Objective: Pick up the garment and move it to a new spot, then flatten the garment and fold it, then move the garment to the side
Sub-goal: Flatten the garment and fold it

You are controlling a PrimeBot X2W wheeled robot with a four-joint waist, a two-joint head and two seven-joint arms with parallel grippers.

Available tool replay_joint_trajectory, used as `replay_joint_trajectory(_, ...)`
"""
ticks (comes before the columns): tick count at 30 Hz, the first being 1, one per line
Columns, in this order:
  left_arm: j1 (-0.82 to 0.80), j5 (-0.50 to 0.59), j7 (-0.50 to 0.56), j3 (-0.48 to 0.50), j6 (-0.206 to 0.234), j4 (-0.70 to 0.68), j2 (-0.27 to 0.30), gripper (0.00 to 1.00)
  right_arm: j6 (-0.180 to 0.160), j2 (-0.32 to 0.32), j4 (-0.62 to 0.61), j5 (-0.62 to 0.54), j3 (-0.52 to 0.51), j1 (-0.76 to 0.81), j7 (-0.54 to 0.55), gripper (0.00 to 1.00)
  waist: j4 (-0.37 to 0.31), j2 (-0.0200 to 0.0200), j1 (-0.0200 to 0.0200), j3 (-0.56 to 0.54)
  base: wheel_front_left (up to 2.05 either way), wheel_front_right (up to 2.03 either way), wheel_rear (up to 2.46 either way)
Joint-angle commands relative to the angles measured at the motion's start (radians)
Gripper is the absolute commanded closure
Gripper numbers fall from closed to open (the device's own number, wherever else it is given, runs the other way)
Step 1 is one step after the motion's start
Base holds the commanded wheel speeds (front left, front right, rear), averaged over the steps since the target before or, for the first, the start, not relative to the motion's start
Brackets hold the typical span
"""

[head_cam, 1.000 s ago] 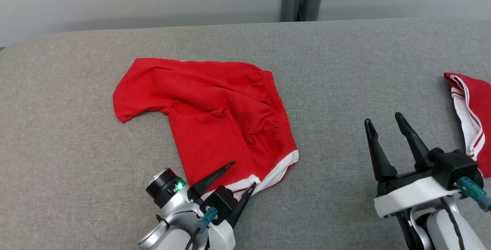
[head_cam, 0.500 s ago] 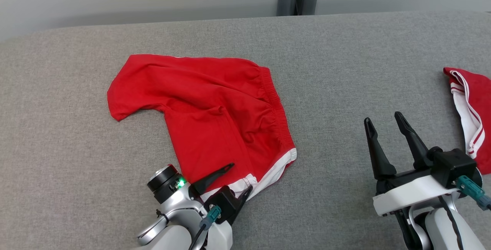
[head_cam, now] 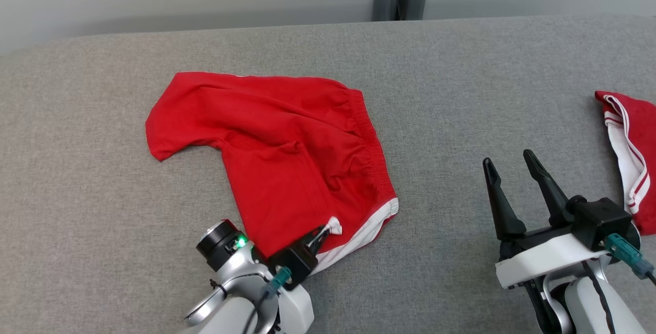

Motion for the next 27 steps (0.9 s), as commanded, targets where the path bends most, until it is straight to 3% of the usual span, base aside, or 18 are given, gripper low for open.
replay_joint_trajectory(1,0.005,-0.047,-0.018,0.030,0.007,-0.011,-0.007,1.00,0.000,-0.006,0.008,-0.004,-0.001,0.004,-0.005,0.00,0.004,-0.0001,0.0000,-0.010,0.00,0.00,0.00)
replay_joint_trajectory(8,0.065,-0.244,-0.061,0.170,0.019,-0.081,-0.035,1.00,0.000,-0.007,0.019,0.002,-0.001,0.020,-0.004,0.00,0.030,-0.0001,0.0000,-0.049,0.00,0.00,0.00)
replay_joint_trajectory(19,0.232,-0.559,-0.112,0.410,0.104,-0.218,-0.064,1.00,0.000,-0.010,0.020,0.005,-0.009,0.056,0.006,0.00,0.136,-0.0001,0.0000,-0.105,0.00,0.00,0.00)
replay_joint_trajectory(25,0.281,-0.794,-0.113,0.410,0.178,-0.155,-0.072,1.00,0.000,-0.011,0.015,0.002,0.001,0.054,0.021,0.00,0.175,-0.0001,0.0000,-0.120,0.00,0.00,0.00)
replay_joint_trajectory(26,0.284,-0.825,-0.114,0.402,0.194,-0.141,-0.070,0.96,0.000,-0.012,0.013,0.003,0.002,0.053,0.024,0.00,0.178,-0.0001,0.0000,-0.122,0.00,0.00,0.00)
replay_joint_trajectory(27,0.288,-0.849,-0.115,0.392,0.207,-0.127,-0.069,0.71,0.000,-0.013,0.012,0.002,0.002,0.053,0.027,0.00,0.181,-0.0001,0.0000,-0.123,0.00,0.00,0.00)
